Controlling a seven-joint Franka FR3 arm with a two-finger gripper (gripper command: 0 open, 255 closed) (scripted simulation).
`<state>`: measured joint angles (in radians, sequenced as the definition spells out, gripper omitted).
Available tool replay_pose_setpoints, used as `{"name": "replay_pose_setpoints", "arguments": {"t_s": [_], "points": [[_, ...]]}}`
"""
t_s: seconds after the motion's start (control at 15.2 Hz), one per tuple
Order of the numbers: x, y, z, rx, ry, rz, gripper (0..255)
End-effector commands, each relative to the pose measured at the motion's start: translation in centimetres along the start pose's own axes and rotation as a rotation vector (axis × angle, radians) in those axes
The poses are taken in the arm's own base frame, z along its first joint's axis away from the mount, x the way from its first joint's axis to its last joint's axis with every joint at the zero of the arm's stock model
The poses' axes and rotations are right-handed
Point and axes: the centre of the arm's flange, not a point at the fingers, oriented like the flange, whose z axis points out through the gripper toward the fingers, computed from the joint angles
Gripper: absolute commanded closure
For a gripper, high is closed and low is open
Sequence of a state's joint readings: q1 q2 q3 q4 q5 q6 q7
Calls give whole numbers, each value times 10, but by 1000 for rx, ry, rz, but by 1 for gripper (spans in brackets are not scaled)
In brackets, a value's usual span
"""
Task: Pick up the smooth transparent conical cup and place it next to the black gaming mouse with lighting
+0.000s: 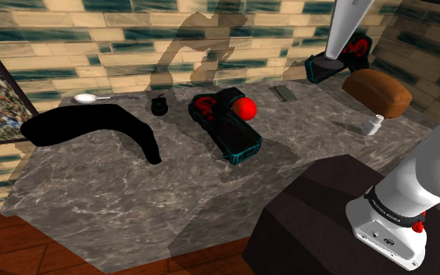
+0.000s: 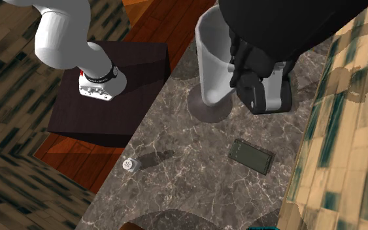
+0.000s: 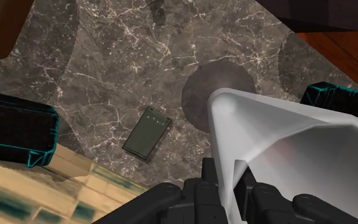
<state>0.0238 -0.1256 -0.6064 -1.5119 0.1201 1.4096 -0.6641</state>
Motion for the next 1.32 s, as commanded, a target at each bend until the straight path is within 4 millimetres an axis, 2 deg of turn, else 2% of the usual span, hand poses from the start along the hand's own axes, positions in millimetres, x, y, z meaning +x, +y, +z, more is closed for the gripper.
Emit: {"name": "replay_pose_setpoints", "arguments": {"t_s": [0.0,1.25], "points": [[10,-21,11,-1,0,1,255],[122,-214,124,-1,0,1,255]]}}
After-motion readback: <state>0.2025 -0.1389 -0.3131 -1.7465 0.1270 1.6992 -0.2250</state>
